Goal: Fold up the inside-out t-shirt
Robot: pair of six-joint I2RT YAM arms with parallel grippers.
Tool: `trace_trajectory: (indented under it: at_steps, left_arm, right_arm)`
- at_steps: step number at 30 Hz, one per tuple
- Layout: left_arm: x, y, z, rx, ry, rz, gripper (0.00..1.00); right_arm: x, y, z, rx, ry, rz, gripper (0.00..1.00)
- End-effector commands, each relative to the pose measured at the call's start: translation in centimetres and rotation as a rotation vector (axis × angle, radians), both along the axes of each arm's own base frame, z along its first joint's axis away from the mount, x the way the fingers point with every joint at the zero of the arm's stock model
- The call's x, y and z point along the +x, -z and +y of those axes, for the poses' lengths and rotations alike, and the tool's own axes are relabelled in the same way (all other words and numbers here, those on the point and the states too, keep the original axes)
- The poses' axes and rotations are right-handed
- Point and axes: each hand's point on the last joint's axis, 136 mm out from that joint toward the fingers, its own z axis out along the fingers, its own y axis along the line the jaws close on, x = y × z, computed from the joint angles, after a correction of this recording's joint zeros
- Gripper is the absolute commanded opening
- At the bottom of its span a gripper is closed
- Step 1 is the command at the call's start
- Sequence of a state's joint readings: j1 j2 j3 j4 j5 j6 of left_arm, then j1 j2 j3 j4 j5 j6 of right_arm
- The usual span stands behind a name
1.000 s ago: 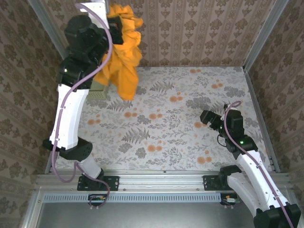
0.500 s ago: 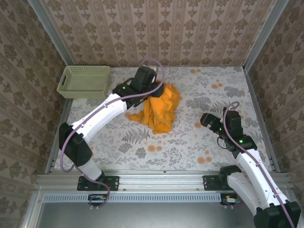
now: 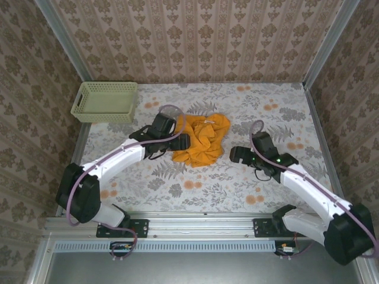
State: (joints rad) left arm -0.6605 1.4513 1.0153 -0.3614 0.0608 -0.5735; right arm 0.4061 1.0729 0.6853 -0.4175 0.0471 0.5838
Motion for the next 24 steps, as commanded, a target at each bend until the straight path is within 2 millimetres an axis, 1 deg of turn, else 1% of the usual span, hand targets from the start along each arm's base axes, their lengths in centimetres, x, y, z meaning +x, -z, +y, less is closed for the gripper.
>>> trace_trajectory:
  at_steps: [1, 3, 5, 6, 8, 10, 12, 13, 15, 17, 18, 20, 22, 24]
  left_arm:
    - [0.0, -2.1, -2.7, -0.099, 0.051, -0.06, 0.83]
    - [0.2, -2.1, -3.4, -0.077, 0.05, -0.069, 0.84]
    - [0.7, -1.4, -4.0, -0.064, 0.042, -0.044, 0.83]
    - [0.9, -1.0, -4.4, -0.061, 0.049, -0.031, 0.81]
    - [1.2, 0.0, -4.7, -0.033, 0.044, -0.011, 0.78]
    - [1.6, 1.0, -4.0, 0.013, 0.02, 0.009, 0.65]
    - [1.8, 1.8, -3.3, 0.026, 0.007, 0.024, 0.46]
    - [1.9, 2.2, -2.9, 0.023, 0.003, 0.031, 0.39]
    - [1.8, 2.8, -1.8, 0.019, -0.003, 0.04, 0.2]
    - [1.5, 3.1, -0.8, 0.018, -0.011, 0.037, 0.07]
    - [1.1, 3.3, -0.2, 0.021, -0.016, 0.033, 0.02]
    - [0.3, 3.5, 1.1, 0.027, -0.027, 0.025, 0.0]
    - [-0.9, 3.6, 2.2, 0.023, -0.034, 0.012, 0.0]
    - [-2.4, 3.7, 3.5, 0.018, -0.046, -0.001, 0.0]
  right_arm:
    - [2.3, -2.0, 0.5, -0.036, 0.025, -0.063, 0.95]
    - [3.0, -2.0, 0.9, -0.039, 0.035, -0.059, 0.94]
    - [3.5, -1.9, 1.2, -0.043, 0.043, -0.057, 0.94]
    - [3.6, -1.8, 1.3, -0.045, 0.045, -0.055, 0.94]
    - [3.8, -1.6, 1.5, -0.052, 0.048, -0.047, 0.93]
    - [3.8, -1.3, 1.5, -0.062, 0.05, -0.038, 0.93]
    - [3.8, -1.2, 1.3, -0.075, 0.051, -0.034, 0.93]
    - [3.8, -1.2, 1.2, -0.083, 0.052, -0.033, 0.93]
    - [4.1, -1.3, 1.2, -0.101, 0.047, -0.034, 0.93]
    - [4.5, -1.6, 1.4, -0.111, 0.039, -0.033, 0.93]
    - [5.0, -1.8, 1.6, -0.114, 0.034, -0.036, 0.93]
    - [5.8, -2.2, 2.0, -0.117, 0.024, -0.042, 0.93]
    - [6.8, -2.7, 2.5, -0.125, 0.015, -0.047, 0.93]
    - [8.2, -2.8, 3.2, -0.146, -0.001, -0.038, 0.93]
